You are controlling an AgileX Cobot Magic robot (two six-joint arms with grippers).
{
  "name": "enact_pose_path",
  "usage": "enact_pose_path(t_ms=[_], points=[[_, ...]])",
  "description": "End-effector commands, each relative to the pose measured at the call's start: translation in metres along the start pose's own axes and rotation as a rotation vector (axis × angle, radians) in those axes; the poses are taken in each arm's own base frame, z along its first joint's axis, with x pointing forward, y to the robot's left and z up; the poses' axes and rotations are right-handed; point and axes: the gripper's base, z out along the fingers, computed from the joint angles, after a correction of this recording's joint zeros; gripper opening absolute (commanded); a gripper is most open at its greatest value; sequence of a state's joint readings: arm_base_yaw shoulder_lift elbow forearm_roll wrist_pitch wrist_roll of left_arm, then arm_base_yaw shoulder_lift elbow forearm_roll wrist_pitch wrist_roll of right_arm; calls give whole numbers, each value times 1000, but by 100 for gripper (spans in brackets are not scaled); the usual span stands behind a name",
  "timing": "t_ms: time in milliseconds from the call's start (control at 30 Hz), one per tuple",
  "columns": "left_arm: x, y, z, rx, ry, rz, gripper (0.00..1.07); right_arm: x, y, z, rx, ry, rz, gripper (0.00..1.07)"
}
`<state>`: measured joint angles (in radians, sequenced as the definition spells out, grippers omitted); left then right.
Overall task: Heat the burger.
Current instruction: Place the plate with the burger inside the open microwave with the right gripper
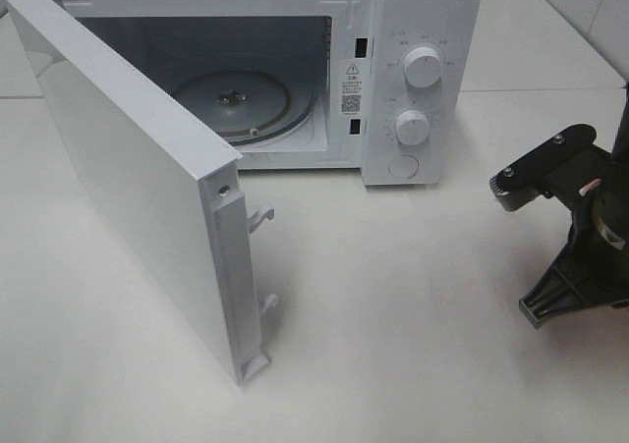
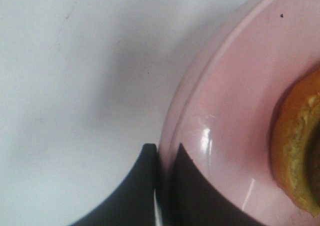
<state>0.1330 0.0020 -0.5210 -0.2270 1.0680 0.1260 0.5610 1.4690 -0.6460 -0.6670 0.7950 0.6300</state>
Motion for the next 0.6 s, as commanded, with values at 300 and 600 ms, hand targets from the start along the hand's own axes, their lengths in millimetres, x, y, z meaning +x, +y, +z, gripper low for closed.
enact_pose_path(t_ms=[300, 600], points=[[1, 0, 0, 9, 5, -2, 100, 24, 6, -36, 99, -60, -134, 0], [1, 0, 0, 9, 5, -2, 100, 40, 21, -56, 85, -153, -240, 0]])
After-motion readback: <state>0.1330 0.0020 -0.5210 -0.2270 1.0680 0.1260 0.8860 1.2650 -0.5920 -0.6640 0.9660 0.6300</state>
